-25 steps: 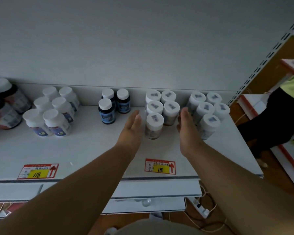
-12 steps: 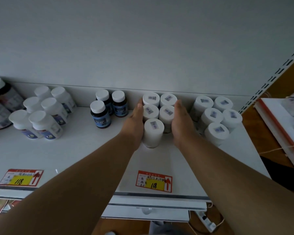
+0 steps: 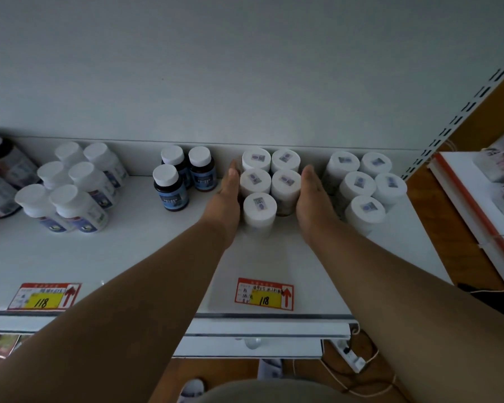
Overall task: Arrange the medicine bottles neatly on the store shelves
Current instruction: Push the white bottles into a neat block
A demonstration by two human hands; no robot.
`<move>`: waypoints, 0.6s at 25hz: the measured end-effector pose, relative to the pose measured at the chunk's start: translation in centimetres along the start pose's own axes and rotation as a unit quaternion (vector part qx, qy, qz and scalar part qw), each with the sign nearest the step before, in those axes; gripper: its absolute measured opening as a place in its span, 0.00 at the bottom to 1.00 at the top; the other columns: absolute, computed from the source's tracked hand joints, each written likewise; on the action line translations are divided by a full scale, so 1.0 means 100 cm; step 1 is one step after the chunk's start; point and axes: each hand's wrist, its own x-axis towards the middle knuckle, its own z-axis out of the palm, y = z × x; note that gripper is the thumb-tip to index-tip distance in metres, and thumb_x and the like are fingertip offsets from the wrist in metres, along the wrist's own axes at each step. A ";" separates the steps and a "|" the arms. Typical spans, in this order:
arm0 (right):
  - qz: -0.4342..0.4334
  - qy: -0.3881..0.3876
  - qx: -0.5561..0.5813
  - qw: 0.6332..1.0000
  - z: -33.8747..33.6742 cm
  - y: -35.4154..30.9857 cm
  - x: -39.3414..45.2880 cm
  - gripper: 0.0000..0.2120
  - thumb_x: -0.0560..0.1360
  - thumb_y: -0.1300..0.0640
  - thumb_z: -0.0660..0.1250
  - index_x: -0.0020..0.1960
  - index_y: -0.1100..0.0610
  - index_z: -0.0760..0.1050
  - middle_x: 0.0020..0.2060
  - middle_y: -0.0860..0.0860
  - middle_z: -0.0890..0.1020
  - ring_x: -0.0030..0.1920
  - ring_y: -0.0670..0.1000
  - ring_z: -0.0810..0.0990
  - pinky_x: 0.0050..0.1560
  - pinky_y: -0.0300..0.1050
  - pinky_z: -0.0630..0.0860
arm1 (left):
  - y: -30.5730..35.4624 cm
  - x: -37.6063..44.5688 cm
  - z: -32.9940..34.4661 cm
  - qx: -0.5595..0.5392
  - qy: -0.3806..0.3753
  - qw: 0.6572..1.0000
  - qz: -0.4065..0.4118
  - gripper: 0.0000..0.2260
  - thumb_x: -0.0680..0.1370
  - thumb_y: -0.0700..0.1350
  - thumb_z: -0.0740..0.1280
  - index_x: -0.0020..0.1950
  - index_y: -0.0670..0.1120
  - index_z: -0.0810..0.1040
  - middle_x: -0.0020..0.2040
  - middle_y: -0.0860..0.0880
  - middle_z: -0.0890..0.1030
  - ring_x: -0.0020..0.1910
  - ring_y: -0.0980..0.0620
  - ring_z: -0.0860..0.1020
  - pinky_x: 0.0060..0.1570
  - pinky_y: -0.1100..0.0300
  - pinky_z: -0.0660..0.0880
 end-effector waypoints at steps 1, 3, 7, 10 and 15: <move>-0.026 0.026 -0.028 0.999 -0.002 0.002 -0.013 0.19 0.83 0.42 0.48 0.62 0.48 0.74 0.57 0.44 0.75 0.59 0.44 0.72 0.67 0.46 0.64 | 0.001 -0.010 -0.003 -0.006 0.023 1.000 -0.012 0.29 0.71 0.68 0.61 0.71 0.60 0.71 0.68 0.56 0.76 0.64 0.56 0.75 0.69 0.50 0.67; -0.081 0.083 -0.074 0.991 0.000 0.015 -0.045 0.14 0.84 0.48 0.51 0.44 0.49 0.69 0.43 0.46 0.73 0.43 0.45 0.71 0.53 0.46 0.69 | -0.003 -0.037 -0.009 0.004 0.059 0.998 -0.032 0.26 0.71 0.68 0.63 0.66 0.59 0.76 0.67 0.57 0.76 0.65 0.57 0.73 0.71 0.52 0.65; -0.114 0.029 -0.161 0.980 0.014 0.045 -0.092 0.09 0.81 0.51 0.61 0.60 0.52 0.72 0.55 0.49 0.77 0.54 0.48 0.76 0.57 0.46 0.73 | -0.010 -0.098 -0.018 0.183 0.045 0.982 0.030 0.16 0.81 0.47 0.59 0.69 0.59 0.71 0.64 0.60 0.76 0.61 0.59 0.75 0.62 0.59 0.71; -0.148 0.014 -0.181 0.972 0.020 0.052 -0.093 0.15 0.77 0.52 0.68 0.62 0.51 0.71 0.56 0.47 0.77 0.55 0.47 0.77 0.55 0.44 0.75 | -0.007 -0.101 -0.022 0.264 0.020 0.963 0.055 0.18 0.80 0.42 0.61 0.66 0.60 0.74 0.59 0.61 0.79 0.57 0.61 0.76 0.58 0.61 0.72; -0.151 0.032 -0.214 0.965 0.025 0.047 -0.089 0.11 0.75 0.51 0.71 0.52 0.49 0.70 0.49 0.49 0.78 0.47 0.47 0.78 0.46 0.44 0.77 | -0.005 -0.099 -0.029 0.281 0.016 0.958 0.061 0.20 0.79 0.41 0.61 0.66 0.61 0.74 0.59 0.62 0.79 0.57 0.62 0.76 0.52 0.68 0.70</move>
